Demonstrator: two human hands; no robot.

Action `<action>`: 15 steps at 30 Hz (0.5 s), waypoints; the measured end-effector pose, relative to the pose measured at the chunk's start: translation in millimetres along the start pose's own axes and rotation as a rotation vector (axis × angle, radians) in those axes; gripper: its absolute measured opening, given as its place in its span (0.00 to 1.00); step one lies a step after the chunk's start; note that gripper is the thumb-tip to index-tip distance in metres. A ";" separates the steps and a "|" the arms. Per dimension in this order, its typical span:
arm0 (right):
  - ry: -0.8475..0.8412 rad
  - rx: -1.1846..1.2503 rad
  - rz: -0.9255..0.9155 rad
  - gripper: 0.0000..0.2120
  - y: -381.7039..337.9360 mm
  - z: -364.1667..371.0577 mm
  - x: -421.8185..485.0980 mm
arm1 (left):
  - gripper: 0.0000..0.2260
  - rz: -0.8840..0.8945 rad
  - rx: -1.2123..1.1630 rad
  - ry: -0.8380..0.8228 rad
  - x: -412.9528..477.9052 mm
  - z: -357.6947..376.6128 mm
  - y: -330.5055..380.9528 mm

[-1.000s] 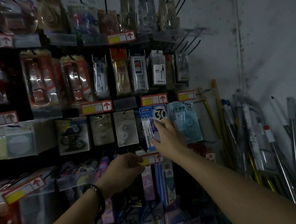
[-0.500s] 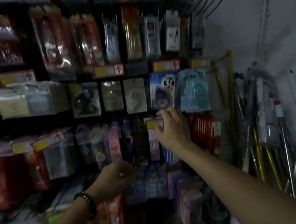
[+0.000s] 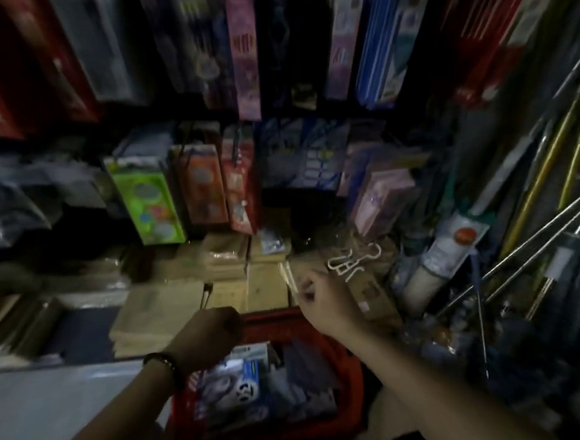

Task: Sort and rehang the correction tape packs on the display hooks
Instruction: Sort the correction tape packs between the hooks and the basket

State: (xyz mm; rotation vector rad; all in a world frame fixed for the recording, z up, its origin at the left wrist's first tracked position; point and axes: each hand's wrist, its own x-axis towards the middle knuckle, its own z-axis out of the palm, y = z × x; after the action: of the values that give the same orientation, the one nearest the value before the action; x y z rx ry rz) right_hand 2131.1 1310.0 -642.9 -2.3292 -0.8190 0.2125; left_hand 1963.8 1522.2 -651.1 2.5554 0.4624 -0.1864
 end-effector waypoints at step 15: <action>-0.490 -0.320 0.462 0.27 161.6 195.4 -51.0 | 0.17 -0.075 -0.036 -0.274 23.3 161.1 -48.5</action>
State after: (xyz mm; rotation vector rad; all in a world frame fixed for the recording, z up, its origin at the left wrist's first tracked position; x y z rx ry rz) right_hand 2104.0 1286.5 -899.0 -2.7947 -0.5438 0.9413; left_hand 1961.6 1482.9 -816.4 2.4298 0.4510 -0.5422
